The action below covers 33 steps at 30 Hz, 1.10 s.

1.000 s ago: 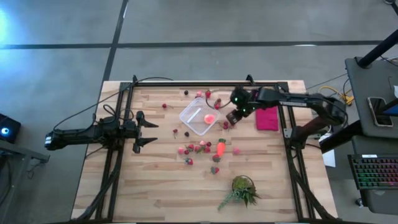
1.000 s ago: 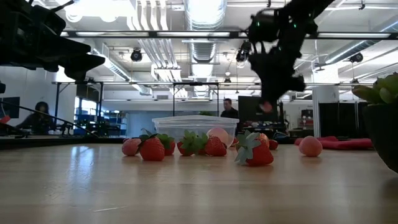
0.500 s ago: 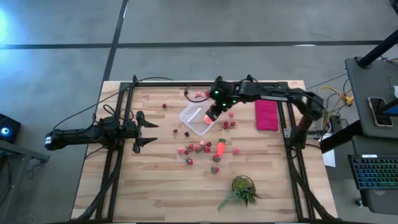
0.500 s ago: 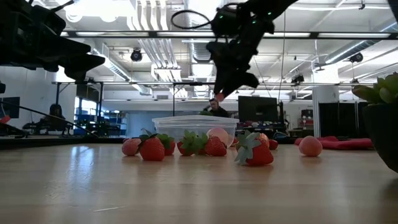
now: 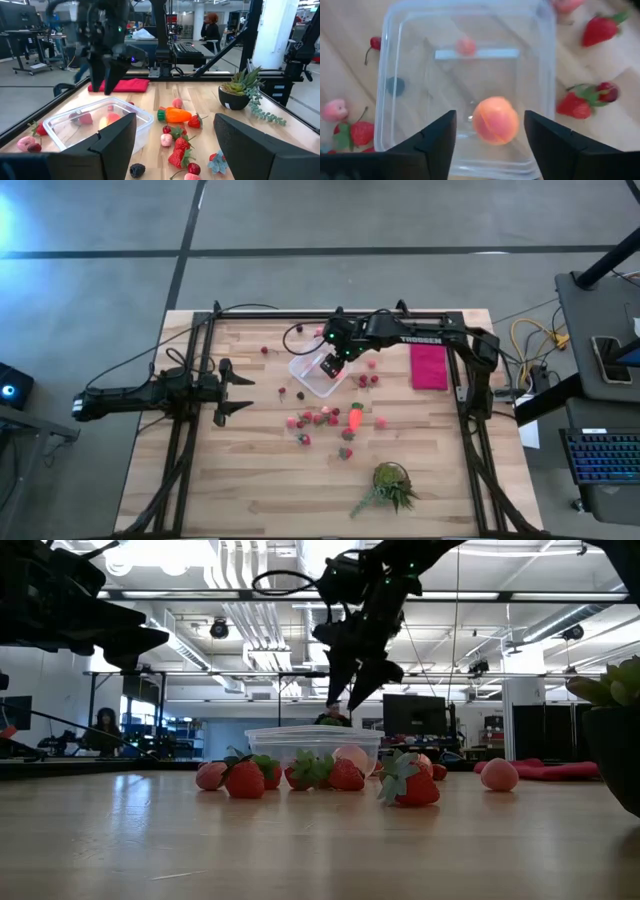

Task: Pick and placing Produce into tupperware
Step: Put the pink apricot into the transparent container

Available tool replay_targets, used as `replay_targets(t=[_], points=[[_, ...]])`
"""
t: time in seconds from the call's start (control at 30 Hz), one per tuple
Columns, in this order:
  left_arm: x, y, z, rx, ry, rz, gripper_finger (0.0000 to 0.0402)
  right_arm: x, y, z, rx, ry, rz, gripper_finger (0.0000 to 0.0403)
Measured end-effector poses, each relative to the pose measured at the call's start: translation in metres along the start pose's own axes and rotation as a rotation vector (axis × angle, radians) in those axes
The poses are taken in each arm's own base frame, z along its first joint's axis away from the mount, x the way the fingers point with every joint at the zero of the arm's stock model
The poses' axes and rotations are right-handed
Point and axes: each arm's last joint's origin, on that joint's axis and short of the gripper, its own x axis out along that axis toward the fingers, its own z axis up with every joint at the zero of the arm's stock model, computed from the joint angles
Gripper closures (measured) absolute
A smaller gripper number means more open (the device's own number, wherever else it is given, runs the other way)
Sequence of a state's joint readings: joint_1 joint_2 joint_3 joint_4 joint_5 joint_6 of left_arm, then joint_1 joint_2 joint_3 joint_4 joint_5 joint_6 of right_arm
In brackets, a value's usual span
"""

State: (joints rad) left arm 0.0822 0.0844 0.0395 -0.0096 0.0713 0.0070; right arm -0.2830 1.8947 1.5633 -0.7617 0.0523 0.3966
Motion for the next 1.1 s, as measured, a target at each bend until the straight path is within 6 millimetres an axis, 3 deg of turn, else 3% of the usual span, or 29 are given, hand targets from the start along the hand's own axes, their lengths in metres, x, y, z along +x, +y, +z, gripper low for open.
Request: replay_targets(t=[0.2,0.4,0.63,0.77,0.93,1.1], points=[[0.0,0.0,0.0,0.0,0.001,0.0,0.0146,-0.032,-0.006,-0.002,-0.006,-0.042,-0.123,0.0148],[0.0,0.0,0.0,0.0,0.001,0.0,0.0146,-0.053,-0.02,-0.02,0.02,0.063,-0.268,0.0145],[0.0,0.0,0.0,0.0,0.0,0.0,0.0146,-0.029,-0.053,-0.052,0.082,0.309,-0.318,0.0145],[0.0,0.0,0.0,0.0,-0.001,0.0,0.0146,-0.011,-0.063,-0.066,0.104,0.33,-0.301,0.0146],[0.0,0.0,0.0,0.0,-0.001,0.0,0.0146,0.008,-0.074,-0.069,0.161,0.297,-0.186,0.0154],[0.0,0.0,0.0,0.0,-0.001,0.0,0.0146,0.023,-0.085,-0.064,0.195,0.249,-0.177,0.0156]])
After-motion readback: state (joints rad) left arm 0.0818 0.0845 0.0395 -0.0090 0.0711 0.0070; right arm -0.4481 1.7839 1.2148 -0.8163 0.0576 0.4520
